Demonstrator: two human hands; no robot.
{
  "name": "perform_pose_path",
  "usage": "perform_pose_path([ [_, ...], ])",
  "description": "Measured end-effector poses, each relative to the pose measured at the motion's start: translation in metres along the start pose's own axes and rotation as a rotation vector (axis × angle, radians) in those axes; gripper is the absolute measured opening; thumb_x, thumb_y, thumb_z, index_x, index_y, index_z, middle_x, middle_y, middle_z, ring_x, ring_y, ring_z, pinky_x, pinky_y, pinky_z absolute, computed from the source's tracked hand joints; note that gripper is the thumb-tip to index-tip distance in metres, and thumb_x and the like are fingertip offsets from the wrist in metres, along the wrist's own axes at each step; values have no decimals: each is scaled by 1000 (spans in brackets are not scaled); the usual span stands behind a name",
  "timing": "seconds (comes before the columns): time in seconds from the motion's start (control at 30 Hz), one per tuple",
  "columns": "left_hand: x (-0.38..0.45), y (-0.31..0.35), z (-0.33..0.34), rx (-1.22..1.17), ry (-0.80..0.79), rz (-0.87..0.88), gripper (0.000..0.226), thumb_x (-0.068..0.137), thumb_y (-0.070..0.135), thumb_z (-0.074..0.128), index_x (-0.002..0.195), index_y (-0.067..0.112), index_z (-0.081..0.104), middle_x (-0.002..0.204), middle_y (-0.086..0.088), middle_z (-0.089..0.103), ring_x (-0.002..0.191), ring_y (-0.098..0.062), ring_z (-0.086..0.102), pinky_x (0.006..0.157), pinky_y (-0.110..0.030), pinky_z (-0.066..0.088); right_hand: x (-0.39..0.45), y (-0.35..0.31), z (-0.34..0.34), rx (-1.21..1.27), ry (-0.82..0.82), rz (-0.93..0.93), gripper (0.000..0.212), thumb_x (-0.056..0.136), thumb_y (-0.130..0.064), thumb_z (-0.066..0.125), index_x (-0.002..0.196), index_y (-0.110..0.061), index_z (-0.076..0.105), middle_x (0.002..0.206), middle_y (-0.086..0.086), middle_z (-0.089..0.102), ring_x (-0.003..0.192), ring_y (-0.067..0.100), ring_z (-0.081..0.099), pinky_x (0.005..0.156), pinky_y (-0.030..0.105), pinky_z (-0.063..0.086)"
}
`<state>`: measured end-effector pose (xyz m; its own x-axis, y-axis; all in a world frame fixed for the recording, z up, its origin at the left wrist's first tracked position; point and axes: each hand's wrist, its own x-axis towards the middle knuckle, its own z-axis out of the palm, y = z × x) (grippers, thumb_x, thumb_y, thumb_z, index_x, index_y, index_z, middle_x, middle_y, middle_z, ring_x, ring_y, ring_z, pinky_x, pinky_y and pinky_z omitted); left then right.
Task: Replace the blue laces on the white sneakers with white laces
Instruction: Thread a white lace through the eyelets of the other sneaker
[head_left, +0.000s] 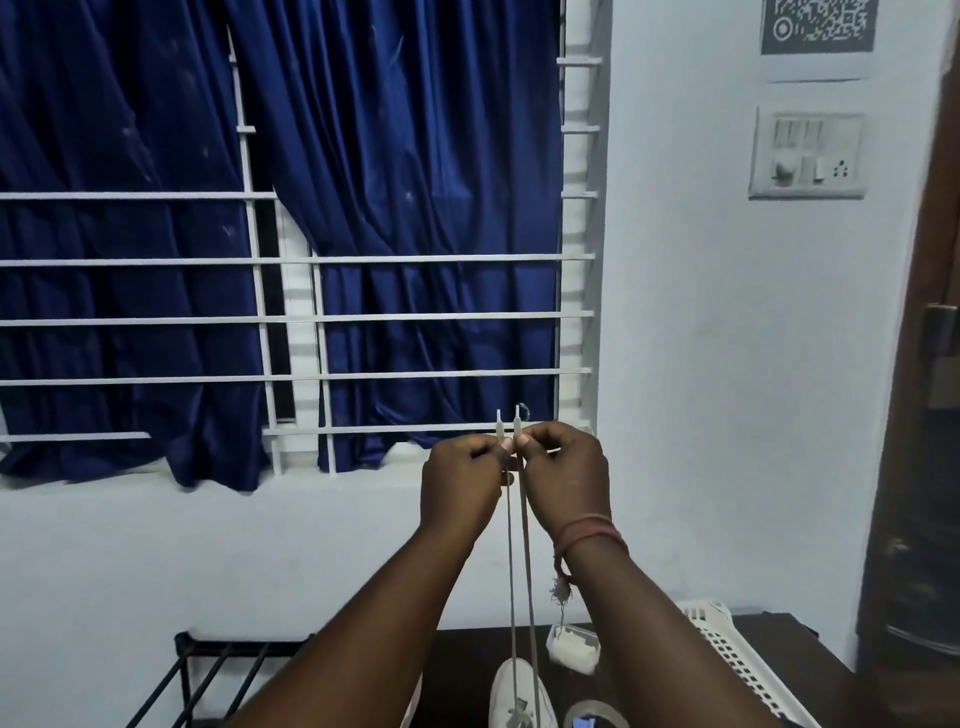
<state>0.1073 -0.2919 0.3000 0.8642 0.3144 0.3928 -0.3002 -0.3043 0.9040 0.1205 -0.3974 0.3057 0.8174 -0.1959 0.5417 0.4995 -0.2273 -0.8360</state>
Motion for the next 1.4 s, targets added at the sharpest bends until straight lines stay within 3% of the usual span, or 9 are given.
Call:
perform_pose_path([
  [0.13, -6, 2, -2, -233, -65, -108, 17, 97, 21, 63, 96, 14, 78, 85, -2, 78, 82, -17, 75, 79, -34, 60, 2, 2, -1, 143, -36, 39, 11, 85, -10, 68, 79, -15, 76, 73, -7, 72, 67, 3, 66, 66, 16, 49],
  [0.37, -10, -13, 20, -452, -10, -187, 25, 105, 20, 52, 89, 8, 68, 64, 1, 54, 57, -12, 51, 63, -28, 52, -26, 59, 0, 218, -128, 123, 10, 92, -26, 64, 87, -20, 71, 76, 1, 68, 56, 13, 54, 53, 27, 43],
  [0.5, -5, -17, 27, -557, 37, -237, 27, 106, 23, 51, 91, 10, 68, 64, 6, 55, 56, -8, 48, 57, -22, 47, -79, 123, -6, 104, -267, 277, 20, 95, -9, 56, 86, -8, 74, 57, 4, 59, 42, 12, 49, 41, 19, 39],
  [0.73, 2, -21, 43, -828, -10, -324, 24, 106, 23, 50, 94, 7, 63, 66, 3, 51, 55, -7, 44, 56, -20, 40, -137, 214, 12, 121, -415, 523, 17, 93, 15, 40, 87, 24, 53, 70, 16, 50, 57, 17, 52, 55, 26, 47],
  [0.97, 3, -36, 65, -1050, -92, -408, 22, 107, 21, 48, 94, 7, 61, 71, 0, 52, 56, -7, 46, 58, -19, 42, -137, 228, 25, -10, -560, 537, 24, 95, -6, 54, 86, -13, 75, 56, 10, 63, 40, 19, 52, 43, 22, 41],
  [1.07, 9, -53, 69, -1133, -47, -444, 21, 105, 21, 51, 94, 7, 61, 72, -1, 54, 59, -8, 49, 61, -19, 47, -136, 225, 25, -114, -628, 479, 25, 92, -10, 60, 73, -20, 72, 48, -4, 58, 39, 5, 48, 47, 19, 40],
  [1.23, 12, -106, 76, -883, -5, -498, 26, 107, 25, 47, 99, 7, 64, 85, -6, 69, 78, -16, 66, 85, -30, 56, -135, 221, 24, -60, -659, 521, 41, 92, -11, 64, 54, -27, 65, 42, -10, 51, 40, 0, 43, 50, 18, 37],
  [1.33, -1, -163, 75, -526, -84, -569, 23, 106, 20, 48, 100, 12, 68, 99, -7, 70, 93, -18, 64, 94, -33, 50, -129, 222, 22, -4, -656, 553, 21, 91, -12, 66, 73, -20, 74, 41, -16, 51, 41, -5, 46, 52, 11, 34],
  [1.4, -14, -198, 66, -306, -79, -604, 22, 99, 10, 53, 89, 19, 70, 95, -7, 67, 85, -19, 56, 82, -34, 46, -126, 226, 20, 47, -637, 612, 14, 93, -12, 64, 85, -8, 75, 41, -13, 49, 42, -1, 42, 46, 11, 33],
])
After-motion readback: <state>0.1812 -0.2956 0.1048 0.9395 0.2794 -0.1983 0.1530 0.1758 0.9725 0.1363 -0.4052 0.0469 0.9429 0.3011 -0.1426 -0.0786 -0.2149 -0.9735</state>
